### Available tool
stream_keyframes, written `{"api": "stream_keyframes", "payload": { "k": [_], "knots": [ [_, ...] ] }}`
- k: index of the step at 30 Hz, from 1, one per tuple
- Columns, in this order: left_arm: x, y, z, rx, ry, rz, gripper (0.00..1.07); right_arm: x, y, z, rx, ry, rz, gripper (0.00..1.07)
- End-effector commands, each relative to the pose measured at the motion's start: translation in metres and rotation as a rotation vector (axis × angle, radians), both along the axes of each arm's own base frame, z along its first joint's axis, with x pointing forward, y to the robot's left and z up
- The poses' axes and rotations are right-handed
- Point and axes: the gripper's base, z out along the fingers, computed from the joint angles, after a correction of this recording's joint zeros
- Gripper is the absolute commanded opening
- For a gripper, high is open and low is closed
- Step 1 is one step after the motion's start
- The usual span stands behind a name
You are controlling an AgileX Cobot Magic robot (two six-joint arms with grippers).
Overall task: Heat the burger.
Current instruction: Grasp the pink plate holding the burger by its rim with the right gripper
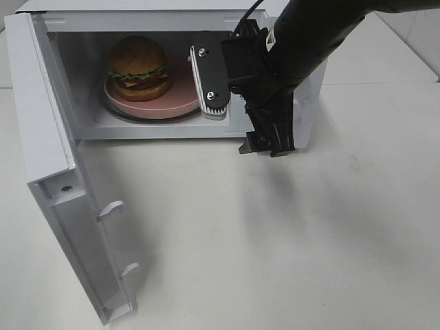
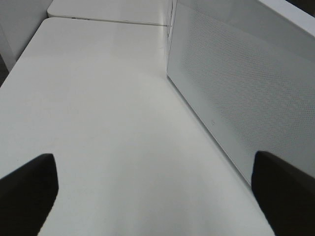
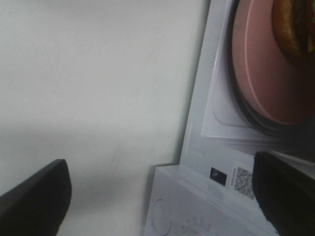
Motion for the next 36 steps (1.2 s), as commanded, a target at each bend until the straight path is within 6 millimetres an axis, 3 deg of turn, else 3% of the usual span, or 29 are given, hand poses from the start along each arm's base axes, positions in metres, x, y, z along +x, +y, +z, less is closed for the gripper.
{"api": "stream_keyframes", "payload": {
  "k": [1,11,16,19,23,36],
  "knots": [
    [-0.002,-0.001,0.0,-0.007,-0.022,-0.001,1.0,0.005,0.008,-0.005,0.011,-0.053,-0.002,0.95],
    [-0.002,-0.001,0.0,-0.007,-0.022,-0.001,1.0,0.015,0.016,-0.018,0.033,-0.068,0.002,0.93],
    [-0.002,-0.001,0.0,-0.007,-0.022,-0.001,1.0,0.035,0.03,-0.021,0.055,-0.078,-0.019,0.91],
    [-0.002,-0.001,0.0,-0.007,-0.022,-0.001,1.0,0.036,0.033,-0.023,0.054,-0.076,-0.017,0.9],
    [-0.002,-0.001,0.0,-0.007,-0.022,-0.001,1.0,0.046,0.05,-0.032,0.055,-0.077,-0.004,0.89],
    [-0.002,-0.001,0.0,-0.007,-0.022,-0.001,1.0,0.071,0.07,-0.051,0.068,-0.075,-0.023,0.88]
  ]
}}
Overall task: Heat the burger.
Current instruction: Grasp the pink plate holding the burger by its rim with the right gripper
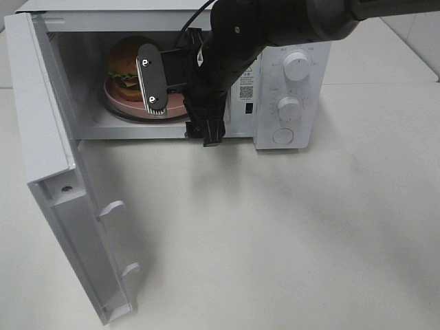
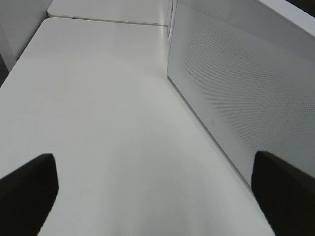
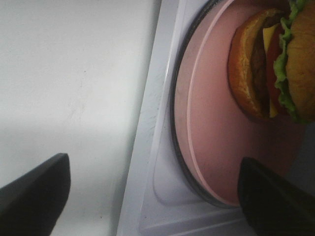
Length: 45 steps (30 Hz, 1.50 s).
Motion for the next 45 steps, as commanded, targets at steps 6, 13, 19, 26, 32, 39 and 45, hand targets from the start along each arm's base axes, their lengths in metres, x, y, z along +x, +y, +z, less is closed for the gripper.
{"api": "stream_keyframes", "payload": {
  "k": [6,13,19,26,32,39,45],
  "knots": [
    [-0.002,-0.001,0.0,-0.007,-0.022,-0.001,1.0,0.016,0.012,-0.014,0.009,0.001,-0.014,0.87],
    [-0.002,-0.001,0.0,-0.007,-0.022,-0.001,1.0,0.028,0.021,-0.026,0.005,0.002,-0.016,0.86],
    [-0.002,-0.001,0.0,-0.006,-0.022,-0.001,1.0,0.036,0.027,-0.038,-0.001,0.009,-0.018,0.86],
    [-0.002,-0.001,0.0,-0.006,-0.022,-0.001,1.0,0.044,0.034,-0.05,0.001,0.008,-0.016,0.85],
    [-0.002,-0.001,0.0,-0.006,-0.022,-0.001,1.0,0.052,0.039,-0.058,0.027,0.012,-0.024,0.84],
    [-0.002,-0.001,0.0,-0.005,-0.022,0.0,1.0,0.057,0.037,-0.069,0.033,0.02,-0.032,0.83],
    [-0.002,-0.001,0.0,-0.005,-0.022,0.0,1.0,0.059,0.04,-0.076,0.069,0.025,-0.042,0.72]
  ]
}}
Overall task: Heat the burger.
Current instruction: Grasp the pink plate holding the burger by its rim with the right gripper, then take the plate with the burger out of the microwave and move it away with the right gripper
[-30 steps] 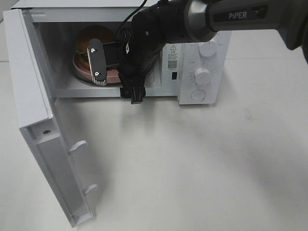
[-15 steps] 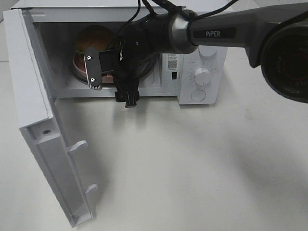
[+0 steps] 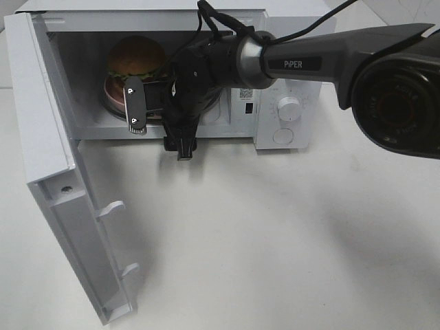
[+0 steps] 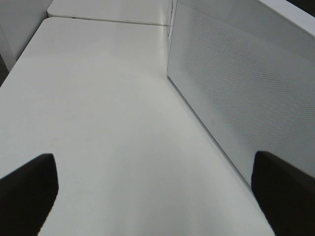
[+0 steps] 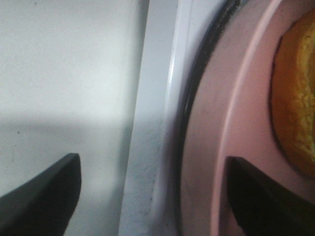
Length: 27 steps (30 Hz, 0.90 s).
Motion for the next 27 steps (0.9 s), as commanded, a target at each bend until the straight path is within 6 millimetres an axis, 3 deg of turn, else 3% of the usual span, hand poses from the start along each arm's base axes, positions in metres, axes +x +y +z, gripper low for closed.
{"api": "stream_keyframes", "payload": {
  "k": [1,4,6,7,9,12,13,27],
  "knots": [
    [-0.002,-0.001,0.0,-0.005,-0.022,0.0,1.0,0.005,-0.001,0.002,0.038,-0.015,-0.011,0.63],
    [-0.002,-0.001,0.0,-0.005,-0.022,0.0,1.0,0.005,-0.002,0.002,0.038,-0.015,-0.012,0.58],
    [-0.002,-0.001,0.0,-0.005,-0.022,0.0,1.0,0.006,-0.003,0.001,0.034,-0.011,-0.015,0.3],
    [-0.002,-0.001,0.0,-0.005,-0.022,0.0,1.0,0.006,-0.003,0.001,0.034,-0.011,-0.015,0.3],
    [-0.002,-0.001,0.0,-0.005,-0.022,0.0,1.0,0.005,-0.004,0.002,0.025,0.0,-0.016,0.12],
    [-0.002,-0.001,0.0,-0.005,-0.022,0.0,1.0,0.005,-0.004,0.001,0.023,0.004,-0.017,0.07],
    [-0.002,-0.001,0.0,-0.005,-0.022,0.0,1.0,0.004,-0.004,0.002,0.02,0.01,-0.018,0.0],
    [-0.002,-0.001,0.0,-0.005,-0.022,0.0,1.0,-0.01,-0.003,0.029,-0.009,0.045,0.018,0.0]
  ]
}}
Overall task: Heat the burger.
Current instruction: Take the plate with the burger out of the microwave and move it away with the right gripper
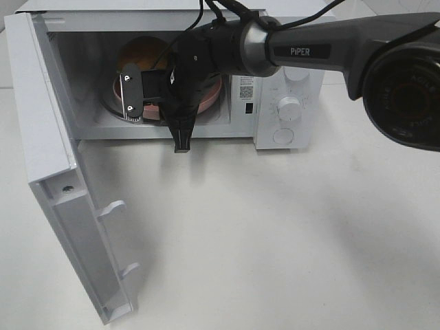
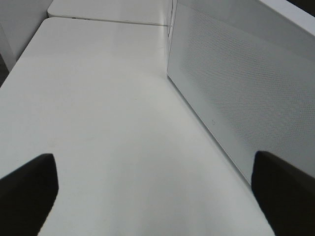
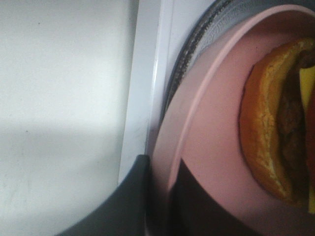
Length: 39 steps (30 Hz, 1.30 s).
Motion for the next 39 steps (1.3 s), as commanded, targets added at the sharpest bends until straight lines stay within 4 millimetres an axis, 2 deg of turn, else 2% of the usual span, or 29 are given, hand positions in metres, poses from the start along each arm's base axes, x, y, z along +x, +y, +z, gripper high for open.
{"api": "stream_keyframes", "payload": {
  "k": [1,7,9,12,14,26,39],
  "knots": [
    [-0.002,-0.001,0.0,-0.005,-0.022,0.0,1.0,-0.01,0.0,0.01,-0.028,0.013,0.039,0.0],
    [-0.002,-0.001,0.0,-0.005,-0.022,0.0,1.0,-0.022,-0.003,0.015,-0.045,-0.002,0.079,0.0],
    [-0.002,-0.001,0.0,-0.005,-0.022,0.0,1.0,-0.03,-0.008,0.022,-0.05,-0.066,0.11,0.0],
    [-0.002,-0.001,0.0,-0.005,-0.022,0.0,1.0,-0.031,-0.009,0.024,-0.043,-0.086,0.114,0.0],
    [-0.002,-0.001,0.0,-0.005,-0.022,0.0,1.0,-0.044,-0.012,0.028,-0.027,-0.103,0.129,0.0],
    [-0.002,-0.001,0.0,-0.005,-0.022,0.0,1.0,-0.068,-0.029,0.037,0.018,-0.129,0.116,0.0],
    [-0.002,-0.001,0.0,-0.005,-0.022,0.0,1.0,-0.106,-0.052,0.045,0.107,-0.161,0.089,0.0]
  ]
}}
